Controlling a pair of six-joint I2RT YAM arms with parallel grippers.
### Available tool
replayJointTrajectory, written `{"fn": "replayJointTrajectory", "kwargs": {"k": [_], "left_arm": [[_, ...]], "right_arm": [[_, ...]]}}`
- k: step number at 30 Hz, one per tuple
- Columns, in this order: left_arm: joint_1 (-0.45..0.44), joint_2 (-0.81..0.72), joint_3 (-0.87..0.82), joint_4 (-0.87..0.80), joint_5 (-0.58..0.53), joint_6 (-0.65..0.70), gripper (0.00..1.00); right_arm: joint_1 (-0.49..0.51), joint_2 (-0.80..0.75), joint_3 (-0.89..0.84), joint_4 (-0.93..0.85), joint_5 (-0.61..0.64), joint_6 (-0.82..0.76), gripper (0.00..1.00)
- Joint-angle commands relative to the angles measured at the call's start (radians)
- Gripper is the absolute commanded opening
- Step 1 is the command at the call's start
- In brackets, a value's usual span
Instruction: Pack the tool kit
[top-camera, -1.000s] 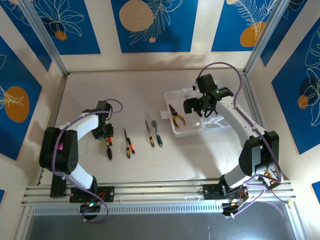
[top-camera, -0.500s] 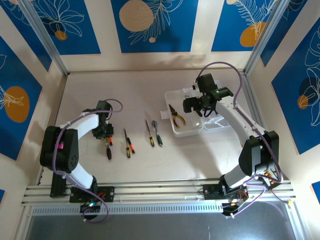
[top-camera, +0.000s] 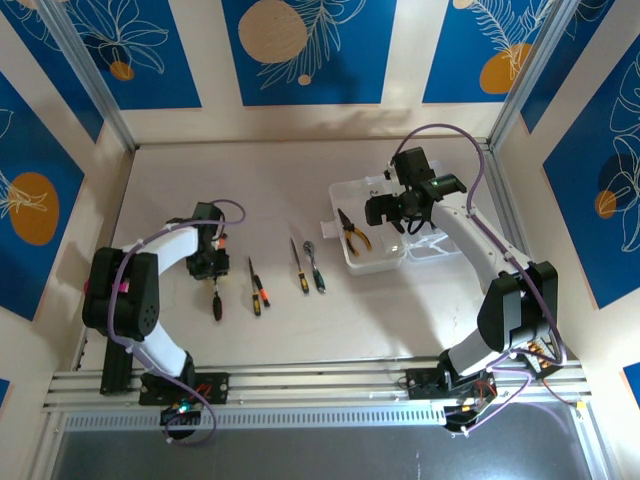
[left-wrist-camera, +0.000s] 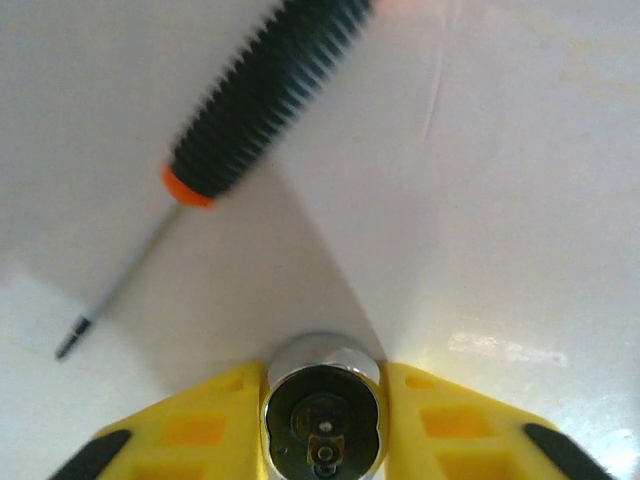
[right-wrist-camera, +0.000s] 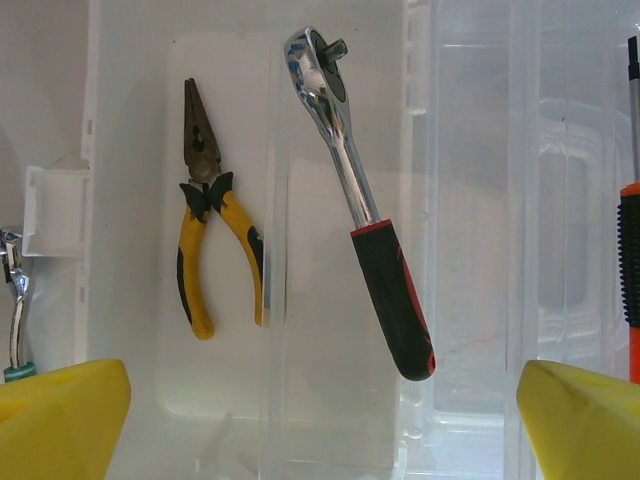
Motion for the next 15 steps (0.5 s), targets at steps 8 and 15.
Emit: {"fn": "replayJointTrajectory", "kwargs": {"k": [8,15], "left_arm": [[-0.001,0.038,-0.007,0.014,0.136,0.008,0.00],[-0.011,-0.045,0.056,-0.026,0.181,0.020,0.00]], "right_arm": [[-0.004,-0.001,0.011,-0.015,-0.027,0.013,0.99],[-0.003,-0.011,0.022,-0.015,-0.059,0.011,0.99]]}}
